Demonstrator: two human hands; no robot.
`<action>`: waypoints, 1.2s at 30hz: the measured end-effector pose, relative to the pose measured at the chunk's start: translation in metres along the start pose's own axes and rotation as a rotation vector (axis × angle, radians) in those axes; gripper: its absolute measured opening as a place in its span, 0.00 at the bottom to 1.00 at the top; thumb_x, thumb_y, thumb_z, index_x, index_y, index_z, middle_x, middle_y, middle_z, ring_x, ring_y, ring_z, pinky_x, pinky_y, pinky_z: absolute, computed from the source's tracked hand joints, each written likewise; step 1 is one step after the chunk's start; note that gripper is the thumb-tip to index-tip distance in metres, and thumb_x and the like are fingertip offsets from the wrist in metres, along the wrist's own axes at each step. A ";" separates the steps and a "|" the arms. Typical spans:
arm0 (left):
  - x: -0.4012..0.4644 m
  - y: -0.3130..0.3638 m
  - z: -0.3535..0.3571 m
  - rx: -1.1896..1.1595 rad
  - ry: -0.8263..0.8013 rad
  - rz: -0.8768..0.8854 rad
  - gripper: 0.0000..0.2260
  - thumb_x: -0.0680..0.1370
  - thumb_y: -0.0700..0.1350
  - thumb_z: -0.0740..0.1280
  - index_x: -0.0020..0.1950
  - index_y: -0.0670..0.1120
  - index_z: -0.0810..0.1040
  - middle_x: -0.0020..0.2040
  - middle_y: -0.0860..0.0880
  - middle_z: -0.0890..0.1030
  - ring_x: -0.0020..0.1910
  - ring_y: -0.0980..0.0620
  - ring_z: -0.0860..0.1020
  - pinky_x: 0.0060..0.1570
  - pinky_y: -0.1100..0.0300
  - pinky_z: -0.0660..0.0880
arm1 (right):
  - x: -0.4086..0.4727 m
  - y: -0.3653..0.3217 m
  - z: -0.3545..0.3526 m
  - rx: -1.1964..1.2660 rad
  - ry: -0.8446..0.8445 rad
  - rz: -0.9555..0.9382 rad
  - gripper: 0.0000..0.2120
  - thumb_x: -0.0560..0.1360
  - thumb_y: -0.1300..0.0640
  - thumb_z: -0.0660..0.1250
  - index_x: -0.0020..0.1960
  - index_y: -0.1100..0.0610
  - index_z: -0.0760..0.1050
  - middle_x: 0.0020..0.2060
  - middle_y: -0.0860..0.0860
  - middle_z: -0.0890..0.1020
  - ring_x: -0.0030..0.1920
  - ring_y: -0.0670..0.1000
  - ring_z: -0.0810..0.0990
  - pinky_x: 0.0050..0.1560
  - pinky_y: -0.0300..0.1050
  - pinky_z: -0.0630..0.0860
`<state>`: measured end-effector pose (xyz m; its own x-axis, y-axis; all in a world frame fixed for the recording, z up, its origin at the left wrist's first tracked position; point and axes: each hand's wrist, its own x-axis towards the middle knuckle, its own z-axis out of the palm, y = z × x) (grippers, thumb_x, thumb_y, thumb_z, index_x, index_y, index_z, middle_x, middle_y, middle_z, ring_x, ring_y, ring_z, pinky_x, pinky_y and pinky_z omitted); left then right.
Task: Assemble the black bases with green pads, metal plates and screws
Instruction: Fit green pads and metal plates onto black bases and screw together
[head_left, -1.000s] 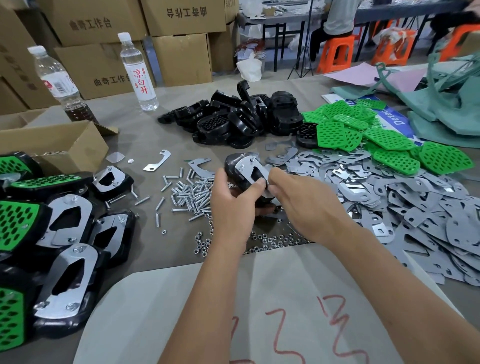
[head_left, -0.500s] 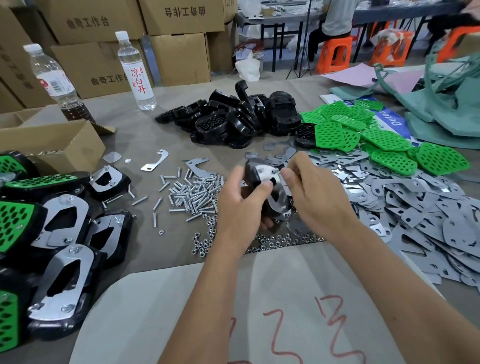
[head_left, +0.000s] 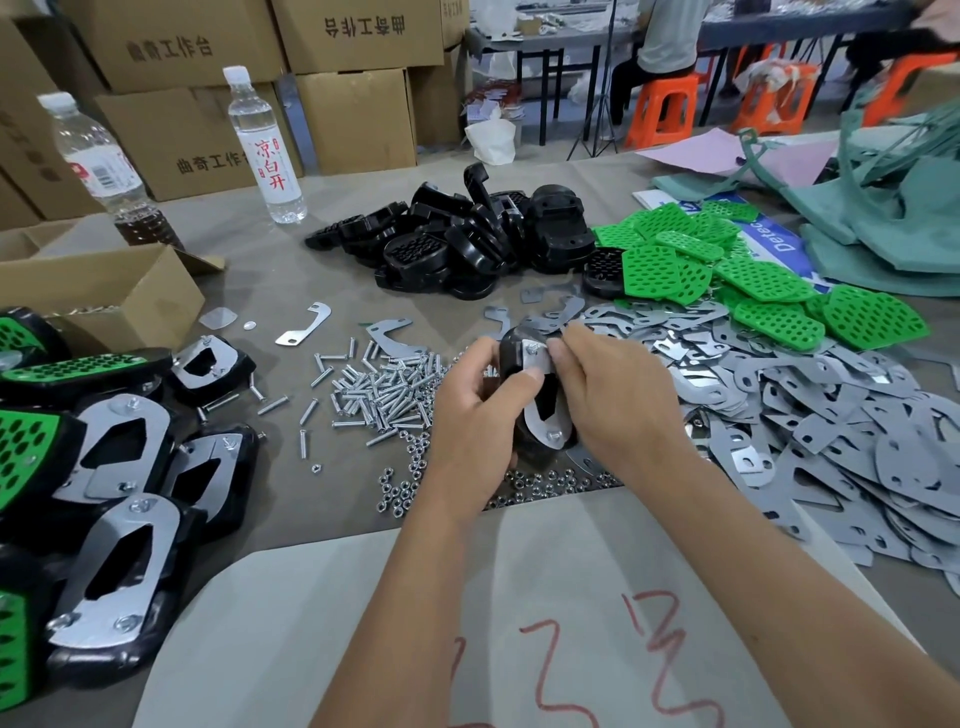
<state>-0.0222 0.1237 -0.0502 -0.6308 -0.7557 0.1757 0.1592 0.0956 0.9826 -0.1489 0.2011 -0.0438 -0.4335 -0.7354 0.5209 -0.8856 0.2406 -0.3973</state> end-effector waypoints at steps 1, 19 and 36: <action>0.000 0.000 0.000 0.004 -0.001 0.003 0.15 0.76 0.48 0.70 0.50 0.37 0.72 0.35 0.39 0.74 0.32 0.48 0.72 0.24 0.65 0.66 | 0.000 0.002 0.001 0.000 0.007 0.013 0.19 0.86 0.49 0.54 0.40 0.57 0.66 0.28 0.48 0.71 0.31 0.57 0.71 0.32 0.52 0.65; -0.002 0.005 0.005 0.118 -0.089 0.178 0.14 0.81 0.56 0.64 0.42 0.49 0.70 0.35 0.51 0.71 0.34 0.51 0.69 0.35 0.54 0.68 | -0.002 -0.014 -0.001 0.328 0.191 -0.021 0.17 0.85 0.57 0.58 0.37 0.52 0.63 0.33 0.44 0.66 0.35 0.47 0.65 0.37 0.43 0.60; -0.004 0.009 0.005 0.188 0.061 0.180 0.15 0.73 0.55 0.77 0.56 0.56 0.76 0.54 0.56 0.83 0.52 0.51 0.84 0.54 0.48 0.82 | -0.002 -0.008 -0.014 0.662 -0.018 0.264 0.20 0.87 0.49 0.57 0.38 0.53 0.66 0.30 0.43 0.69 0.33 0.45 0.66 0.37 0.47 0.65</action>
<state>-0.0224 0.1304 -0.0420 -0.5572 -0.7526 0.3508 0.1177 0.3466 0.9306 -0.1433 0.2097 -0.0313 -0.6116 -0.7173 0.3338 -0.4615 -0.0193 -0.8869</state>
